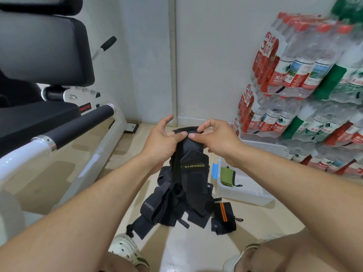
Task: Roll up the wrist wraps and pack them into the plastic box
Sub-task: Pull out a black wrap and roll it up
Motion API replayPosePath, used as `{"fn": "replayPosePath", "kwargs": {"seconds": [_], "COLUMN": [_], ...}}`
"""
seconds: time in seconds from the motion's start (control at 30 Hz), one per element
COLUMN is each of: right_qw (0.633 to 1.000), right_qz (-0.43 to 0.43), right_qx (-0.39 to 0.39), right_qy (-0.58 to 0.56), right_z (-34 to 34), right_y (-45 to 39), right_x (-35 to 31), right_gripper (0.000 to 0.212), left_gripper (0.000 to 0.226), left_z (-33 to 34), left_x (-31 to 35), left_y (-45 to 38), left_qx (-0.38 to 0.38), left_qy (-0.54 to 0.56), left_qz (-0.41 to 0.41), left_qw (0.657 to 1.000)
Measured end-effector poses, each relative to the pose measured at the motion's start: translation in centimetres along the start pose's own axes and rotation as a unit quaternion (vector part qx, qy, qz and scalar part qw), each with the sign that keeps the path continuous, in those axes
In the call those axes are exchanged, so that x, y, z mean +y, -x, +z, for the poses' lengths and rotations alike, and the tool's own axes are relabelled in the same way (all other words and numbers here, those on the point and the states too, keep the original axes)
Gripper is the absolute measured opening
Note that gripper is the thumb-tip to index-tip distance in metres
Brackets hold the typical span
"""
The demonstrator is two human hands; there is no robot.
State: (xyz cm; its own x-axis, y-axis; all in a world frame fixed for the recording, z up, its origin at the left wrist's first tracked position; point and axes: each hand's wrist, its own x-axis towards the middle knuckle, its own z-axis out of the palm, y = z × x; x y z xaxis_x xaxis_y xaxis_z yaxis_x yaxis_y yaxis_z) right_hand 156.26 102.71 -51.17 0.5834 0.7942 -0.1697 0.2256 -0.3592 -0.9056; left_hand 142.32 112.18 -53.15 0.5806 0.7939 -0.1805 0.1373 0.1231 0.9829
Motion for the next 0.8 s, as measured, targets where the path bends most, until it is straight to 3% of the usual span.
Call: {"fn": "replayPosePath", "kwargs": {"seconds": [0.13, 0.27, 0.4, 0.57, 0.7, 0.8], "right_qw": [0.998, 0.994, 0.992, 0.991, 0.993, 0.993], "right_qz": [0.055, 0.07, 0.058, 0.05, 0.041, 0.036], "right_qx": [-0.017, -0.072, -0.086, -0.115, -0.102, -0.11], "right_qy": [0.016, -0.046, -0.074, -0.039, -0.039, 0.0], "right_z": [-0.6, -1.0, -0.9, -0.9, -0.9, -1.1], "right_y": [-0.2, 0.0, -0.1, -0.2, -0.5, -0.7], "right_x": [-0.3, -0.1, 0.1, 0.1, 0.1, 0.1], "right_gripper": [0.051, 0.032, 0.012, 0.026, 0.018, 0.016], "left_gripper": [0.069, 0.071, 0.091, 0.096, 0.096, 0.099], "left_z": [0.1, 0.3, 0.2, 0.0, 0.5, 0.8], "left_x": [-0.1, 0.0, 0.1, 0.2, 0.3, 0.7], "left_y": [-0.1, 0.2, 0.1, 0.0, 0.1, 0.3], "left_qx": [0.012, 0.012, 0.029, 0.045, 0.055, 0.05], "left_qy": [0.007, 0.009, 0.045, 0.04, 0.03, 0.083], "left_qz": [0.01, 0.006, -0.019, -0.016, -0.009, -0.04], "left_qw": [1.0, 1.0, 0.998, 0.998, 0.998, 0.995]}}
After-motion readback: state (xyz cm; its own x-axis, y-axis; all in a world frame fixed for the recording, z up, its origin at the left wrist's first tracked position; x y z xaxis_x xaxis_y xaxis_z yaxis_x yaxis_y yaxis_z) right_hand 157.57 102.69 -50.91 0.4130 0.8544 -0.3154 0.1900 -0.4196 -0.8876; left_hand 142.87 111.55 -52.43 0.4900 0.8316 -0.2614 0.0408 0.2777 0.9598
